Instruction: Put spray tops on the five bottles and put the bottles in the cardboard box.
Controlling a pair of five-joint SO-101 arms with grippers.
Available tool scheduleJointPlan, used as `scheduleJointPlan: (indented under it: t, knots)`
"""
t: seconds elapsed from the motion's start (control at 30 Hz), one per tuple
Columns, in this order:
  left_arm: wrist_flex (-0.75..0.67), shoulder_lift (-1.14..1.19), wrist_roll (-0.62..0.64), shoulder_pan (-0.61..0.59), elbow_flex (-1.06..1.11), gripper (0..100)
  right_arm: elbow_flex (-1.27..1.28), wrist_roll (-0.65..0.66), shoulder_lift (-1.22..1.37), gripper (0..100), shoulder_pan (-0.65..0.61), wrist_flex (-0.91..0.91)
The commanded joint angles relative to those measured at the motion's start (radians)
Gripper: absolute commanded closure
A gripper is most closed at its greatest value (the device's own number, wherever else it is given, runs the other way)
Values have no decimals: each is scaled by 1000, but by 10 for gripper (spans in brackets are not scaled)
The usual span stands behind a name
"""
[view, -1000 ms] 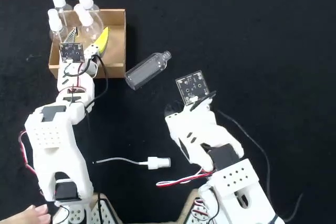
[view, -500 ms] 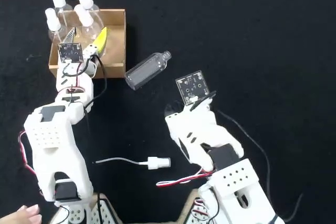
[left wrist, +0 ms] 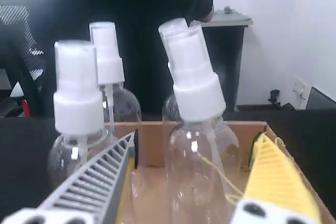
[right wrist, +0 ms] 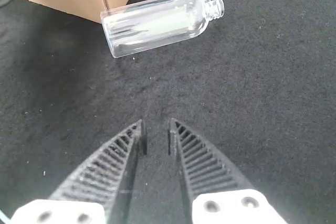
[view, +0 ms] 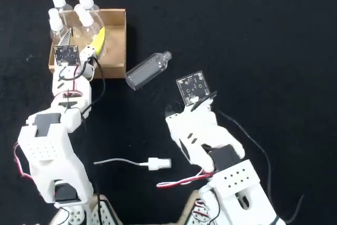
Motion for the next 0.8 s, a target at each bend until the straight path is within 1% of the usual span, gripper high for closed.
scheduleJointPlan:
  t: [0.0,0.27,0.4,0.5,0.63,0.7,0.77]
  knots:
    - [0,-64,0,-1,33,668,-5,8,-13,921,-6,-17]
    - [8,-230,0,-12,143,668,-5,3,-13,921,-6,-17]
    - [8,-318,-2,-5,245,668,-5,5,-13,920,-6,-17]
    - [8,-408,-40,-13,329,668,-5,5,-13,920,-6,-17]
    - [11,-537,-20,-67,460,668,-5,2,-12,920,-9,-17]
    - [72,-598,5,-107,529,668,-5,2,-12,920,-11,-17]
    - [181,-671,34,-151,581,668,-5,2,-12,920,-11,-17]
